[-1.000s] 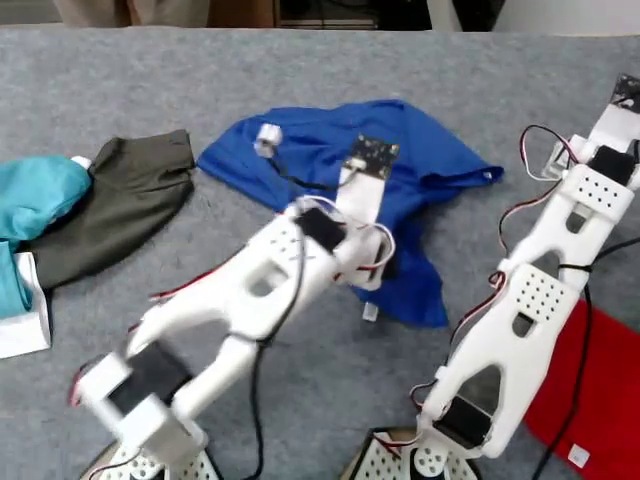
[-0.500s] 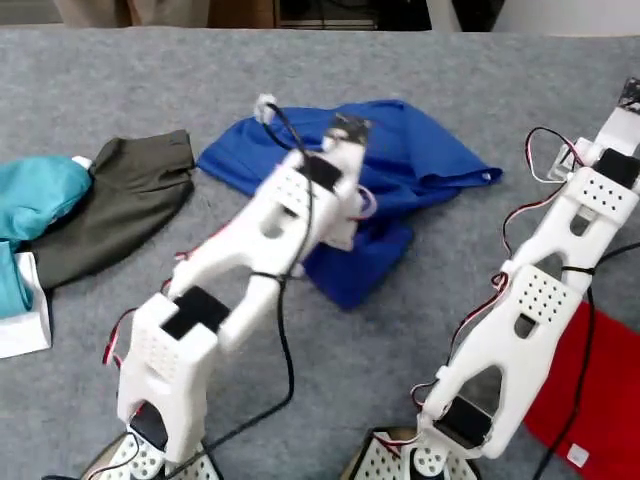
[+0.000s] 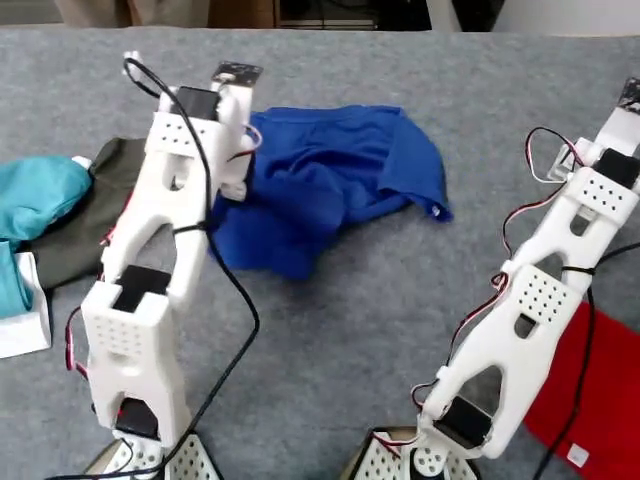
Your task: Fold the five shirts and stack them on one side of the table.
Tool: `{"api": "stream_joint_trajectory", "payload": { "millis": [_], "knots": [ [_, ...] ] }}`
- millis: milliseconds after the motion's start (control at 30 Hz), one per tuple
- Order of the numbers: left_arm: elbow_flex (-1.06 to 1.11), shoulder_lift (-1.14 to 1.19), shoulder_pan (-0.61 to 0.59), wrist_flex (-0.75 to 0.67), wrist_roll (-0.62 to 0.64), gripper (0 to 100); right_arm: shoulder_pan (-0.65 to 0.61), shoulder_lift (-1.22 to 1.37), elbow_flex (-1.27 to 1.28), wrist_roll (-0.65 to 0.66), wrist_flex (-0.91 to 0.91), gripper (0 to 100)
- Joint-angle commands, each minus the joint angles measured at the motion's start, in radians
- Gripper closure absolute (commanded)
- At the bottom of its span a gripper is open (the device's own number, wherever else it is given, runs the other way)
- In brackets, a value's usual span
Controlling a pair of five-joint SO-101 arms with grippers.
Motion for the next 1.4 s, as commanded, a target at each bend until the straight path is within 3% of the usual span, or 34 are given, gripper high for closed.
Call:
{"api": "stream_joint_trajectory", "payload": {
  "millis": [0,233,467,633,767,900,1133,1367],
  "knots": [
    [-0.048,-0.018,-0.063,0.008,0.0,85,0.008,-0.01,-0.05,-0.003,-0.018,99.3],
    [-0.166,-0.016,-0.218,0.008,-0.006,82,0.007,-0.01,-0.05,-0.003,-0.015,99.3],
    [-0.253,-0.019,-0.176,0.107,0.002,83,0.007,-0.01,-0.05,-0.003,-0.015,99.3],
    [-0.198,-0.096,-0.014,0.11,0.031,83,0.005,-0.01,-0.048,-0.003,-0.015,99.3],
    [0.028,-0.209,0.227,0.11,0.028,83,0.005,-0.01,-0.048,-0.003,-0.015,99.3],
    [0.23,-0.266,0.393,0.104,0.035,83,0.005,-0.01,-0.048,-0.003,-0.015,99.3],
    [0.532,-0.248,0.479,-0.167,0.038,83,0.005,-0.01,-0.048,-0.003,-0.015,99.3],
    [0.611,-0.248,0.347,-0.393,0.038,83,0.005,-0.01,-0.048,-0.003,-0.015,99.3]
  ]
}}
